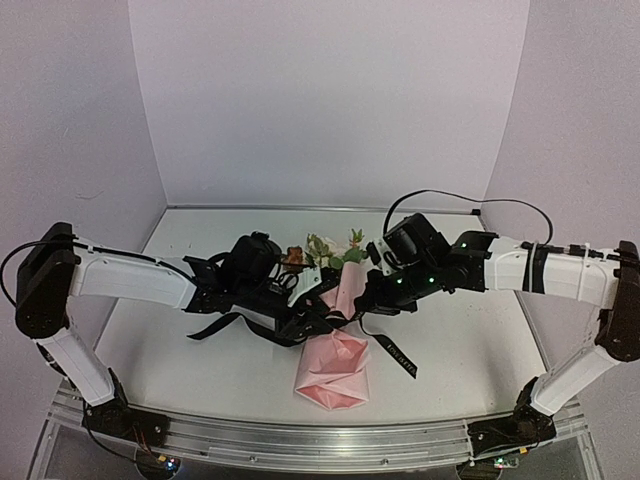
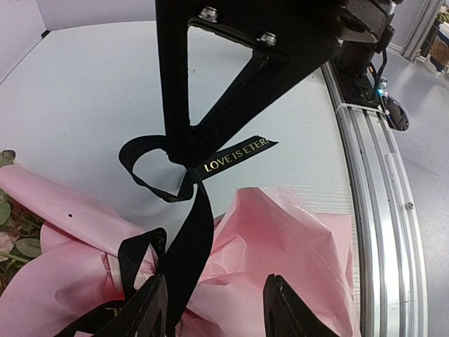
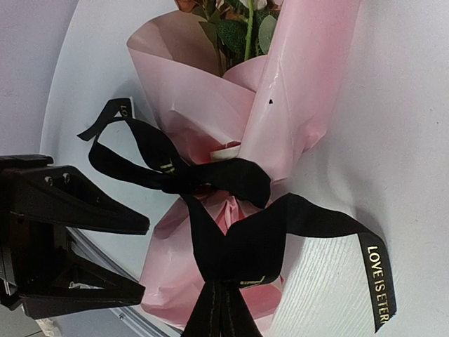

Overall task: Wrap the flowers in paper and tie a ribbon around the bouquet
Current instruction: Pass from the right arm to the left

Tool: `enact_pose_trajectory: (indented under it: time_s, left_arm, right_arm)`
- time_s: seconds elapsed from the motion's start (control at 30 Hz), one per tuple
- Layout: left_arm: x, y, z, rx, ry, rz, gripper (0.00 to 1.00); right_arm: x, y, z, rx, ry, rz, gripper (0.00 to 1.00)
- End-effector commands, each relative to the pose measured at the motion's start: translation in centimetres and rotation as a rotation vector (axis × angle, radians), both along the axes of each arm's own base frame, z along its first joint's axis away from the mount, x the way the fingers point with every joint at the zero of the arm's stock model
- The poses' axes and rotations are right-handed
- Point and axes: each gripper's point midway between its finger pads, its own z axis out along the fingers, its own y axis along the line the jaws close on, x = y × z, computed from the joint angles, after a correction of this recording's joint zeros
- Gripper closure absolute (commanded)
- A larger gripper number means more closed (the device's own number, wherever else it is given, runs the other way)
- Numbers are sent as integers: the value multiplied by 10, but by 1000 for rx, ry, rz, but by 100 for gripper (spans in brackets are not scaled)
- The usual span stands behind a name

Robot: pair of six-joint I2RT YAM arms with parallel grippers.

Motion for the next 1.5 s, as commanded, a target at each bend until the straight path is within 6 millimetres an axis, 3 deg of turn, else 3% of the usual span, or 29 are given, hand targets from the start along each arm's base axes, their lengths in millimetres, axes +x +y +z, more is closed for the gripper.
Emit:
enact_pose_trajectory:
  time_s: [0.0, 0.2, 0.47, 0.7, 0.9, 1.17, 1.23, 1.33, 1.47]
  left_arm:
    - [7, -17, 18, -47, -80, -46, 51]
    - [5, -23, 15, -56, -99, -51, 53]
    - [6, -31, 12, -74, -106, -43, 55]
    - [16, -33, 4, -59, -144, -10, 59]
    - [23, -37, 9, -86, -165, 13, 64]
    - [15, -39, 7, -89, -140, -31, 86]
    - [13, -39, 5, -85, -133, -38, 85]
    - [15, -38, 3, -74, -132, -26, 67]
    - [15, -39, 1, -69, -127, -33, 66]
  right_arm:
    - [6, 14, 17, 76, 26, -56, 100]
    - [14, 11, 19, 112, 47, -170, 100]
    - [21, 21, 18, 188, 85, -245, 100]
    - [15, 24, 17, 219, 122, -238, 100]
    - [9, 20, 11, 211, 135, -237, 100]
    - [2, 14, 6, 184, 105, -194, 100]
    - [3, 14, 5, 178, 96, -192, 100]
    - [4, 17, 8, 185, 98, -184, 100]
    - [3, 21, 10, 197, 106, -182, 100]
